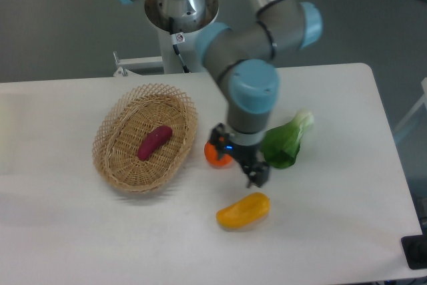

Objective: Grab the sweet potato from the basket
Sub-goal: 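Move the open gripper over the wicker basket toward the purple sweet potato, then lower the gripper into the basket and close it on the sweet potato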

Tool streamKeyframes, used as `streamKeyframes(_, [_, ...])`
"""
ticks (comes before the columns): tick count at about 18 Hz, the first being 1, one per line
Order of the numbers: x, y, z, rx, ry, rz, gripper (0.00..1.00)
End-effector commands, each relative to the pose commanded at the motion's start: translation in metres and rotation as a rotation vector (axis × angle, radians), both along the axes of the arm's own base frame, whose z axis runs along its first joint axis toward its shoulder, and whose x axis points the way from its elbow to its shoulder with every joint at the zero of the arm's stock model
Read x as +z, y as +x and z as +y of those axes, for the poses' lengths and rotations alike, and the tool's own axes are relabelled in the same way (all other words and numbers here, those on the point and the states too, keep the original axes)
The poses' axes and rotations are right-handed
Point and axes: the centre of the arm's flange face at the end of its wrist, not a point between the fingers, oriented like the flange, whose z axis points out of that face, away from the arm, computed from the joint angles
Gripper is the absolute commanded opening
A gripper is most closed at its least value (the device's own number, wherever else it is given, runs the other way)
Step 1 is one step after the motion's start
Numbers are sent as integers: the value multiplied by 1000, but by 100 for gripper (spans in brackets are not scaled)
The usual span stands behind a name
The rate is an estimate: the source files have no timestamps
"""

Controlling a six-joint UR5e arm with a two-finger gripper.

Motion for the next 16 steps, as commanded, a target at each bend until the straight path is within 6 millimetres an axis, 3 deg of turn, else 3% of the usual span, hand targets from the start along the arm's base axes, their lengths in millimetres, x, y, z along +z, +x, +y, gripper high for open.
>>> streamKeyframes(3, [-12,44,2,-15,-24,-23,100])
streamKeyframes(7, [-25,70,1,41,-39,-33,100])
streamKeyframes(10, [-40,92,-14,27,-46,-33,100])
streamKeyframes(16, [-63,104,-28,98,-63,-36,100])
